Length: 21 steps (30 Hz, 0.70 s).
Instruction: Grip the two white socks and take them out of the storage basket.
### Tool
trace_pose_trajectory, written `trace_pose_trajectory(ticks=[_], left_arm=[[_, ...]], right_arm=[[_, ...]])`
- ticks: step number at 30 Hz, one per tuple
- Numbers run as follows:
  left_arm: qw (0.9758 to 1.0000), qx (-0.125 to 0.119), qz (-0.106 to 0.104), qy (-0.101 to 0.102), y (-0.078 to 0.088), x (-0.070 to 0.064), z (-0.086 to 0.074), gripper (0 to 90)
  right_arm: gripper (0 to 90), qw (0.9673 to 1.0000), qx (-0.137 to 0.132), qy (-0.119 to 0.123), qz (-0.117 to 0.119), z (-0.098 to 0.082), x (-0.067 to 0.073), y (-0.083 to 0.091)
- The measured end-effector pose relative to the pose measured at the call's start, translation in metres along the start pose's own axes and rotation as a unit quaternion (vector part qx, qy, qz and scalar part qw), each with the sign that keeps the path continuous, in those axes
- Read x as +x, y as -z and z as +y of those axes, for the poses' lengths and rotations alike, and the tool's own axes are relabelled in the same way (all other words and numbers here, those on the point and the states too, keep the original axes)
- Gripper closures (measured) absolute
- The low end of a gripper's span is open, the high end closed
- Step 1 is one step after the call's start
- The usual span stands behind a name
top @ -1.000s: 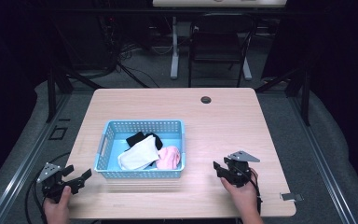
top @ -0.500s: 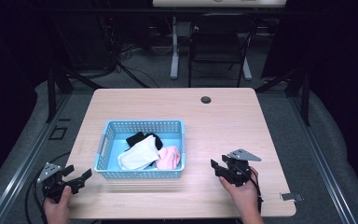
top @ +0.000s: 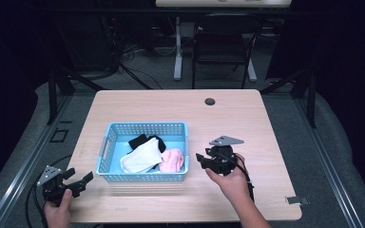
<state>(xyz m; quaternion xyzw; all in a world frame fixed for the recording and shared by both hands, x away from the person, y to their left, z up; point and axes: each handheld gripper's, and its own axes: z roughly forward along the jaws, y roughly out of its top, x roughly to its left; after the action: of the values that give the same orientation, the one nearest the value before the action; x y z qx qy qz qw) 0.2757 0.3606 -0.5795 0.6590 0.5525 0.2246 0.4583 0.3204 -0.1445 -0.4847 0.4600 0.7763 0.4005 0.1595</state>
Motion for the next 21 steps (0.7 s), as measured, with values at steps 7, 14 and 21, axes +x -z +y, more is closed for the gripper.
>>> trace_pose_trajectory(ticks=[7, 14, 21], left_arm=[[1.0, -0.004, 0.0, 0.0, 0.0, 0.0, 0.0, 15.3], [1.0, -0.001, -0.001, 0.001, 0.0, 0.0, 0.0, 15.3], [1.0, -0.005, -0.001, 0.002, 0.0, 0.0, 0.0, 15.4]], right_arm=[[57.9, 0.9995, 0.019, 0.003, 0.025, 0.026, 0.009, -0.008], [58.6, 0.9959, 0.057, -0.014, 0.069, 0.049, 0.02, -0.028], [59.2, 0.9942, 0.08, 0.01, 0.071, 0.062, 0.042, -0.048]])
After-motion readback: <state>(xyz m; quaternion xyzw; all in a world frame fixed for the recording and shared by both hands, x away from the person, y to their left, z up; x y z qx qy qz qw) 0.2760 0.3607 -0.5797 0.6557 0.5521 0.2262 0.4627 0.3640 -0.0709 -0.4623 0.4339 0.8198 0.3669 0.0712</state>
